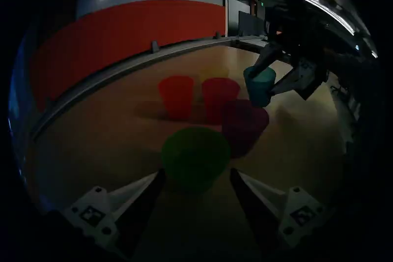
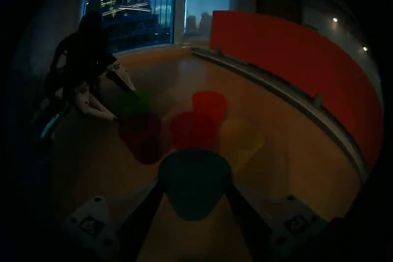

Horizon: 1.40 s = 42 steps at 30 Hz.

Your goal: Pour water

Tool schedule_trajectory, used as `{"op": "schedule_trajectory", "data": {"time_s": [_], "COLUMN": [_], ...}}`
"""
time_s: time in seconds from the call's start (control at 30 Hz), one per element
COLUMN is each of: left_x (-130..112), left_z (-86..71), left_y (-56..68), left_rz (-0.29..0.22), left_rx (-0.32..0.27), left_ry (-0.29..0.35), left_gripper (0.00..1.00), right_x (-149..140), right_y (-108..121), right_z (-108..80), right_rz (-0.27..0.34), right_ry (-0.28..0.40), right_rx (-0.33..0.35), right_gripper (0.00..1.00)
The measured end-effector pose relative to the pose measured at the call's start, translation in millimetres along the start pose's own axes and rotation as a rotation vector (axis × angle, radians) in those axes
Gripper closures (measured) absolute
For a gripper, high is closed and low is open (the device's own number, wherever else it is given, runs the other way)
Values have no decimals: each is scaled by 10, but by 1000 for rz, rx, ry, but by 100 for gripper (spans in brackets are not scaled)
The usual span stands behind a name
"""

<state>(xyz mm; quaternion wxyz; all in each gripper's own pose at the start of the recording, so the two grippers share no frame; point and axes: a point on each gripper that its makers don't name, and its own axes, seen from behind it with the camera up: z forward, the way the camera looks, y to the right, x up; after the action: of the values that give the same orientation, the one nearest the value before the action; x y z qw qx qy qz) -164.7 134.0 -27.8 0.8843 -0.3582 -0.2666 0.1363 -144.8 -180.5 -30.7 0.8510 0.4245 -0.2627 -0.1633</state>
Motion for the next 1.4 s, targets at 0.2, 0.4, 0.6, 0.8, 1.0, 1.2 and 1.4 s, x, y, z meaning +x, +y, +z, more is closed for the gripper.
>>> {"op": "schedule_trajectory", "data": {"time_s": [0.2,0.4,0.6,0.8,1.0,1.2,1.4], "left_x": [16,11,19,56,74,83,100], "left_z": [-110,-174,-201,-209,-214,-241,-311], "left_y": [-10,-36,-36,-14,3,3,-14], "left_rz": [-24,-39,-43,-42,-50,-51,-56], "left_rx": [5,11,13,15,10,20,36], "left_ry": [24,37,41,47,47,45,58], "left_gripper": [2,2,2,2,2,2,2], "right_x": [-92,-111,-145,-251,-288,-305,-321], "right_y": [-39,-50,-40,-11,8,5,-24], "right_z": [99,147,118,58,27,4,-103], "right_rz": [8,12,14,5,10,8,24], "right_ry": [-28,-36,-48,-70,-73,-76,-66], "right_rx": [14,16,10,-9,-19,-25,-32], "right_gripper": [5,4,4,4,3,3,3]}}
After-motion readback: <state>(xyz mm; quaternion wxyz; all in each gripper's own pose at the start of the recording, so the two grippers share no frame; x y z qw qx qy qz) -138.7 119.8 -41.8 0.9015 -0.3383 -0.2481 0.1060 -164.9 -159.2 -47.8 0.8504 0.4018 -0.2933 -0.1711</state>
